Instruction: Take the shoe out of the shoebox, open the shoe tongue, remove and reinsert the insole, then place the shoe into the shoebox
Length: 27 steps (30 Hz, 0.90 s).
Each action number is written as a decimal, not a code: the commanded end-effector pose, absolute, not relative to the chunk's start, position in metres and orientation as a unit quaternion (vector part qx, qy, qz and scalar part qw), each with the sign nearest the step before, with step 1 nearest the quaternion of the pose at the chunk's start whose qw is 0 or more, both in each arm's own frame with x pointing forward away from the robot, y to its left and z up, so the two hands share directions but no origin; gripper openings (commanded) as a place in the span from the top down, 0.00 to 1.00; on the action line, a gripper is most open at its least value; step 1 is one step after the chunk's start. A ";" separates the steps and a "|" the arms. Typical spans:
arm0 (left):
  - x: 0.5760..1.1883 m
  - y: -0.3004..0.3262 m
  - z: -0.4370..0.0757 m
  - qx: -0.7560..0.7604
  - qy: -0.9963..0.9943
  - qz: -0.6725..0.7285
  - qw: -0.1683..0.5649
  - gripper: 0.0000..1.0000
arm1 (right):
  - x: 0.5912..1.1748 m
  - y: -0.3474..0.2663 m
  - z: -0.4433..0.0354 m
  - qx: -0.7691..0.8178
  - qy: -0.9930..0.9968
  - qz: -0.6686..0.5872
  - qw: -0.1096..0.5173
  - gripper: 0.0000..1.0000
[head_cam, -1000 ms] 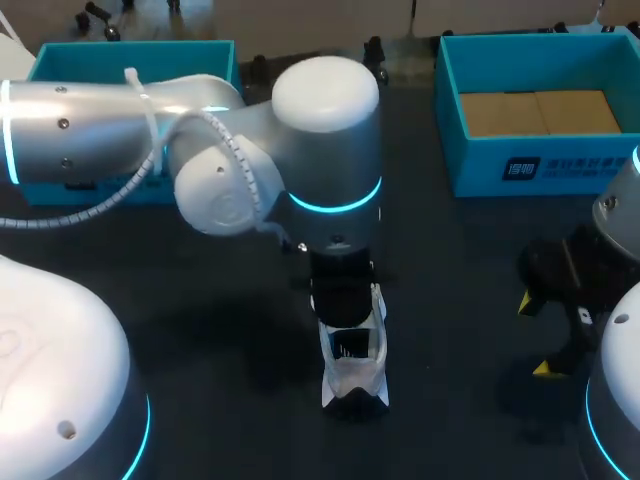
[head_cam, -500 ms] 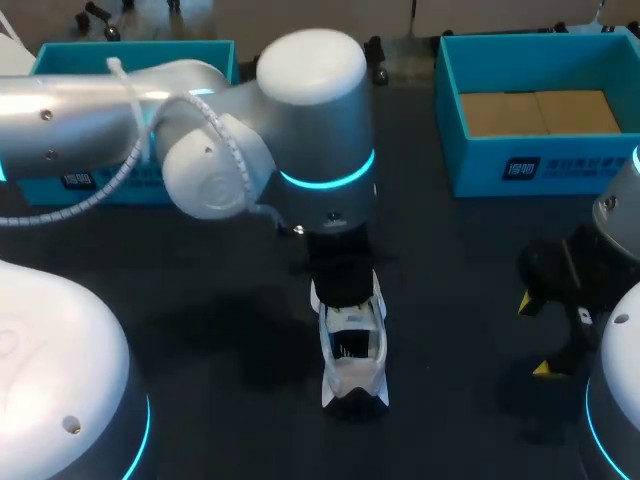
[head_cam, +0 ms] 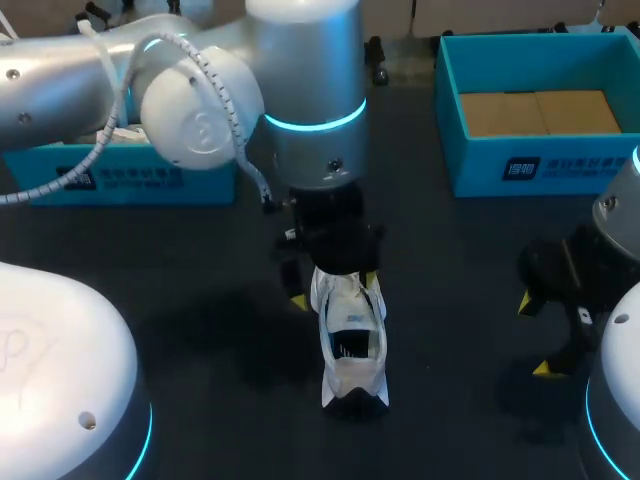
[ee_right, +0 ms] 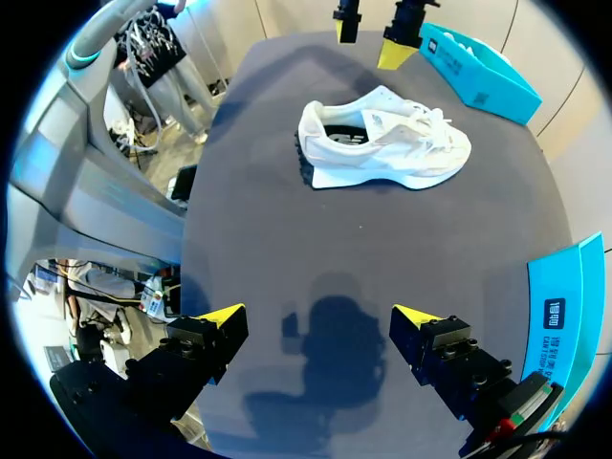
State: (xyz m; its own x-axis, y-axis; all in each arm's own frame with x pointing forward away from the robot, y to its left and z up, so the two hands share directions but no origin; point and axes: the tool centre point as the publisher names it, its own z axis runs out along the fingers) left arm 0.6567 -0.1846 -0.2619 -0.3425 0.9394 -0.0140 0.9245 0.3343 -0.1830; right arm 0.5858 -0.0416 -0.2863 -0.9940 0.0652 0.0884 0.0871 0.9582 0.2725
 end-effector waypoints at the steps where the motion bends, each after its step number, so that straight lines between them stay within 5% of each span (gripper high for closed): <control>1: 0.657 -0.185 -0.263 -0.572 -0.815 0.079 0.047 0.00 | 0.585 -0.042 -0.287 -0.038 -0.989 -0.139 0.038 0.00; 16: 0.618 -0.177 -0.251 -0.176 -0.980 0.018 0.095 0.00 | 0.585 -0.042 -0.287 -0.038 -0.989 -0.139 0.038 0.00; 27: 0.618 -0.177 -0.251 -0.176 -0.980 0.018 0.095 0.00 | 0.585 -0.042 -0.287 -0.038 -0.989 -0.139 0.038 0.00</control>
